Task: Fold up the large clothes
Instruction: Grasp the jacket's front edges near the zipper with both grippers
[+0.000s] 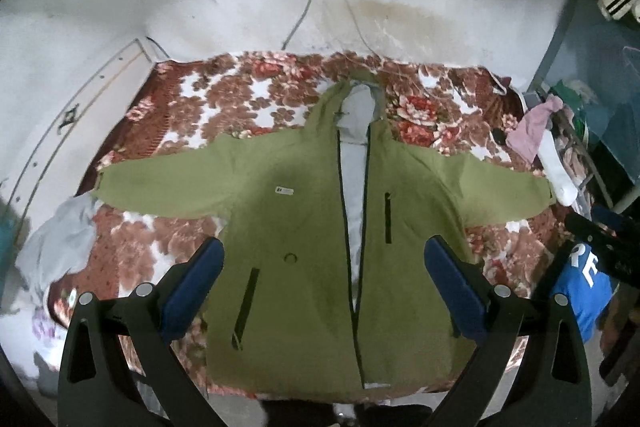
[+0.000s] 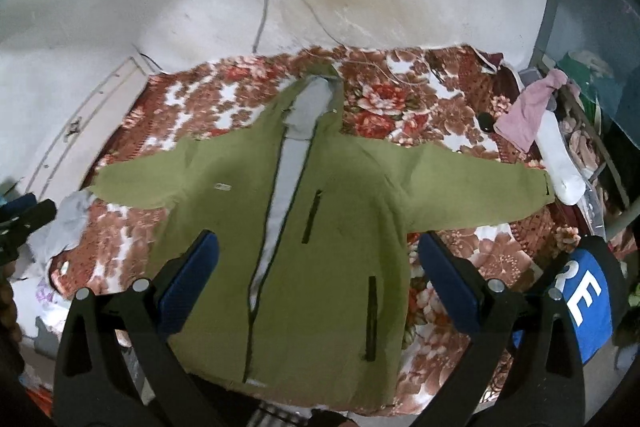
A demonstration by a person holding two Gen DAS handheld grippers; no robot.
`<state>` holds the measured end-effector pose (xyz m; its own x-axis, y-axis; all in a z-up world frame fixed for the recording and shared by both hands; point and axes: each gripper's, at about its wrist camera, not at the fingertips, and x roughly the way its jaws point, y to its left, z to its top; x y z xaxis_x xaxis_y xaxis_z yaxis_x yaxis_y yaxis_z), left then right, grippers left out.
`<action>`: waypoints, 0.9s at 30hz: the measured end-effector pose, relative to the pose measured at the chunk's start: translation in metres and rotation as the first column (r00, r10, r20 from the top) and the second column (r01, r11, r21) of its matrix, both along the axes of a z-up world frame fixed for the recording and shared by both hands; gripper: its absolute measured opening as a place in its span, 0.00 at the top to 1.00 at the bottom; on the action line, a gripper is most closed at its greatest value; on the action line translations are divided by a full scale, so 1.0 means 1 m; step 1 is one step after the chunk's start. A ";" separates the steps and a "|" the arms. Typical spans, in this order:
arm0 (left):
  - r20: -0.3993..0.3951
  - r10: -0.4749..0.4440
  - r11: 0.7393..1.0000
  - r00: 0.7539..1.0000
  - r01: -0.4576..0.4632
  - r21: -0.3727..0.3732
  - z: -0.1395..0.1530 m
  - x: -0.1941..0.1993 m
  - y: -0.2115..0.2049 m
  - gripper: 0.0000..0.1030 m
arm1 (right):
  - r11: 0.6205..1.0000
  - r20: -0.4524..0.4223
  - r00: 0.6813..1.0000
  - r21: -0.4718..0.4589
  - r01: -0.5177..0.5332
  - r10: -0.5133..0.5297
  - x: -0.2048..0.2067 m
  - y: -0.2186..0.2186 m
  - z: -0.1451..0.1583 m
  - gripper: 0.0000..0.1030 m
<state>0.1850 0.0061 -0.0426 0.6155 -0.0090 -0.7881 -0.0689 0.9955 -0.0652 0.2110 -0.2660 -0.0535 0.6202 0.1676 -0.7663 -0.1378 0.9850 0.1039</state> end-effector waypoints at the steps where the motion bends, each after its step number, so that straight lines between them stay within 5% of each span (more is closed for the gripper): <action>1: 0.000 -0.016 1.000 1.000 0.016 -0.009 -0.006 0.014 0.008 0.05 | 1.000 -0.007 1.000 -0.007 0.007 -0.007 0.011 0.004 -0.004 0.04; 8: -0.036 -0.142 0.990 0.989 0.143 0.014 -0.050 0.138 0.063 0.05 | 0.996 -0.066 0.994 -0.041 0.083 -0.085 0.111 0.049 -0.030 0.04; 12: -0.002 -0.137 0.991 0.991 0.137 0.010 -0.063 0.197 0.081 0.05 | 0.995 -0.074 0.993 -0.030 0.093 -0.095 0.165 0.064 -0.043 0.04; 23: -0.056 -0.251 0.968 0.966 0.252 0.013 -0.146 0.387 0.061 0.05 | 0.996 -0.154 0.984 0.003 0.088 -0.086 0.348 0.061 -0.129 0.04; 27: -0.067 -0.314 0.947 0.947 0.318 0.047 -0.191 0.460 0.046 0.05 | 0.998 -0.190 0.980 -0.007 0.064 -0.064 0.432 0.047 -0.185 0.04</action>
